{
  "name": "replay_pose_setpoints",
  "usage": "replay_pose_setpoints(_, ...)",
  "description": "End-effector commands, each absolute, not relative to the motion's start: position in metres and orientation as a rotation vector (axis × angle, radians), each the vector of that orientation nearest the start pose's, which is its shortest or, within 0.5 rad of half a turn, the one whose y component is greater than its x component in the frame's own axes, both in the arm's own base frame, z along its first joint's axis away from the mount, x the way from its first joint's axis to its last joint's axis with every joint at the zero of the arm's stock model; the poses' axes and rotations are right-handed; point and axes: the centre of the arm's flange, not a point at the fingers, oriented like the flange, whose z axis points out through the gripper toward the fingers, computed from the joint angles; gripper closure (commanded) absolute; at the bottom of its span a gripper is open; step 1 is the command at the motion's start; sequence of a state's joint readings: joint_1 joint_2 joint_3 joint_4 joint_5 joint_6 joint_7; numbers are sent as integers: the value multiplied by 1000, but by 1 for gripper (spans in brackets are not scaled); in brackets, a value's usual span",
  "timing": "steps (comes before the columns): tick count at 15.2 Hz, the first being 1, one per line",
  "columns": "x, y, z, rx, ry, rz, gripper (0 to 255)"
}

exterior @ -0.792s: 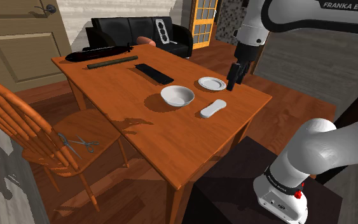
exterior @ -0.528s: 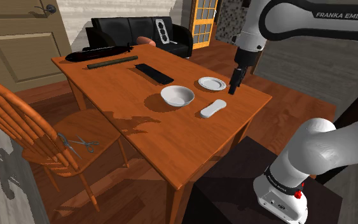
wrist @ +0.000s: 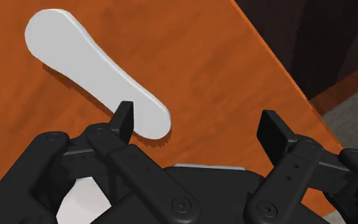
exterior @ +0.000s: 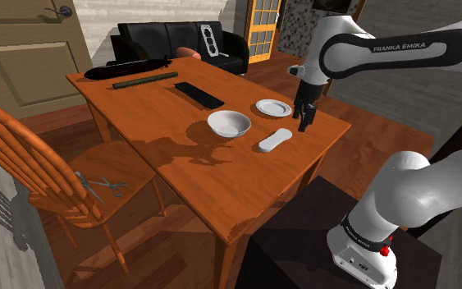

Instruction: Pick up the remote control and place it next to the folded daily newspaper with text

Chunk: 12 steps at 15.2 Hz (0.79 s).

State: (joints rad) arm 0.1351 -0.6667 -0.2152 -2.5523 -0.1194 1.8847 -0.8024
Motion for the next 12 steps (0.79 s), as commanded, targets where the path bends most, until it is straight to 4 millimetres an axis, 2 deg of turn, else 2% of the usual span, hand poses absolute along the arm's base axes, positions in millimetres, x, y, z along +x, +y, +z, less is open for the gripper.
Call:
replay_pose_setpoints(1,361,-54,459,-2781,-1433,-2,0)
replay_pose_setpoints(6,400,-76,413,-2519,-1885,-6,0)
replay_pose_setpoints(10,435,-85,377,-2256,-2213,-10,0)
replay_pose_setpoints(12,441,-85,365,-2205,-2267,-11,0)
